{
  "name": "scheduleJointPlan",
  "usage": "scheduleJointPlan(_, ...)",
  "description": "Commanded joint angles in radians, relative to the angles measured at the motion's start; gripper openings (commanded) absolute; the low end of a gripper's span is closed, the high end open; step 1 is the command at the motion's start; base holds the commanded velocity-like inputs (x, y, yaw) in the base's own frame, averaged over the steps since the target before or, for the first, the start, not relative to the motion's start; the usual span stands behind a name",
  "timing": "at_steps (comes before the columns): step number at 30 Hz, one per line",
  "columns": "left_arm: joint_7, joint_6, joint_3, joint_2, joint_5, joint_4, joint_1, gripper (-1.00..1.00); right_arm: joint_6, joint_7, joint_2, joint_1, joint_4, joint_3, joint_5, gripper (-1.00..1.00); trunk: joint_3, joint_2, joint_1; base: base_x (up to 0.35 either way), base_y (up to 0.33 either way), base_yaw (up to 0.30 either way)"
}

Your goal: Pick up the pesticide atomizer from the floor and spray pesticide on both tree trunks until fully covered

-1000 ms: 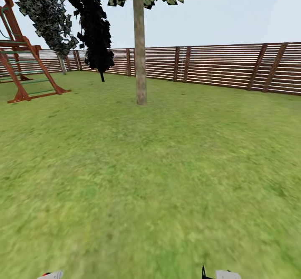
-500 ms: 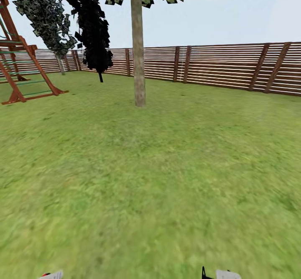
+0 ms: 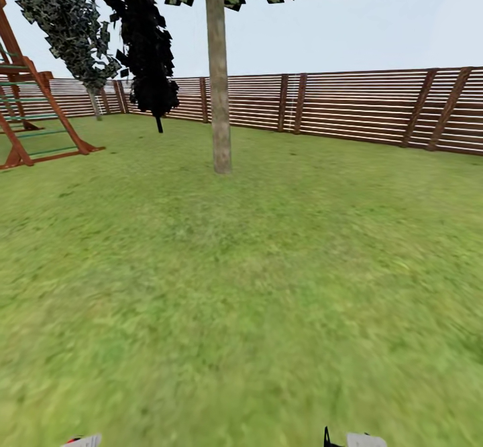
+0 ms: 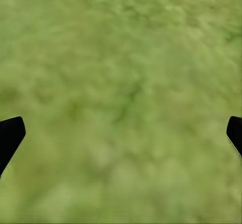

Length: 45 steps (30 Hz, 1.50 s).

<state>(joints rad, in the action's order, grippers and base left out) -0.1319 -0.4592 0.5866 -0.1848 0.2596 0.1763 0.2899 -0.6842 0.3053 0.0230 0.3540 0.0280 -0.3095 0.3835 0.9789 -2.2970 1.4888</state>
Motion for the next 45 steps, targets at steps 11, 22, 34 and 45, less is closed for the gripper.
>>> scheduleJointPlan(11, 0.000, -0.001, 0.000, 0.000, 0.000, 0.000, 0.000, -1.00, 0.000, 0.000, 0.000, 0.000, 0.000, 0.000, 0.000, 1.00, 0.000, 0.000, 0.000, 0.338, -0.083, 0.000)
scheduleJointPlan(22, 0.000, 0.000, 0.000, 0.000, 0.000, 0.000, 0.000, -1.00, 0.000, 0.000, 0.000, 0.000, 0.001, 0.000, 0.000, 1.00, 0.000, 0.000, 0.000, 0.338, -0.083, 0.000)
scheduleJointPlan(34, -0.001, -0.001, 0.000, 0.000, 0.000, 0.000, 0.000, -1.00, 0.000, 0.000, 0.000, 0.000, 0.000, 0.000, 0.000, 1.00, 0.000, 0.000, 0.000, 0.338, -0.084, 0.000)
scheduleJointPlan(45, 0.000, -0.001, 0.000, 0.000, 0.000, 0.000, 0.000, -1.00, 0.000, 0.000, 0.000, 0.000, 0.000, 0.000, 0.000, 1.00, 0.000, 0.000, 0.000, 0.338, -0.083, 0.000)
